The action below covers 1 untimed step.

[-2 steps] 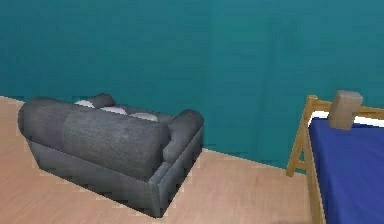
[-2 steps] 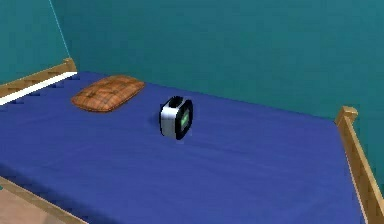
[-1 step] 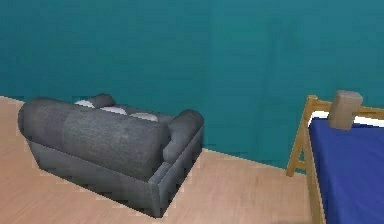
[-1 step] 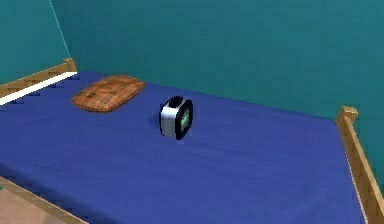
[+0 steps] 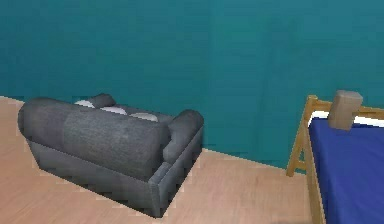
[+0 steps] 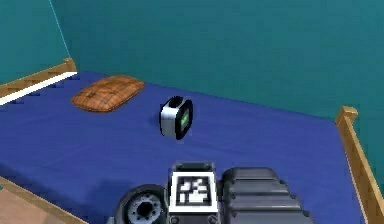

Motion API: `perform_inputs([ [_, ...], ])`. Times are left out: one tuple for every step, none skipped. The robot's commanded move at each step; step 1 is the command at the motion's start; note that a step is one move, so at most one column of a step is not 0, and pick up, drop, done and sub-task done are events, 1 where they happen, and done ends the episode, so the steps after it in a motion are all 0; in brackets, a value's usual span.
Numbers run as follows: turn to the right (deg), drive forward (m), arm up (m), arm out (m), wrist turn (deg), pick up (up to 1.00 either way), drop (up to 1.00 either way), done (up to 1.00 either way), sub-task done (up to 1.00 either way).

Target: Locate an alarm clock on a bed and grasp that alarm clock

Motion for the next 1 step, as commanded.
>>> perform_inputs([
  [0.0, 0.00, 0.00, 0.44, 0.0, 0.00, 0.00, 0.00, 0.00],
])
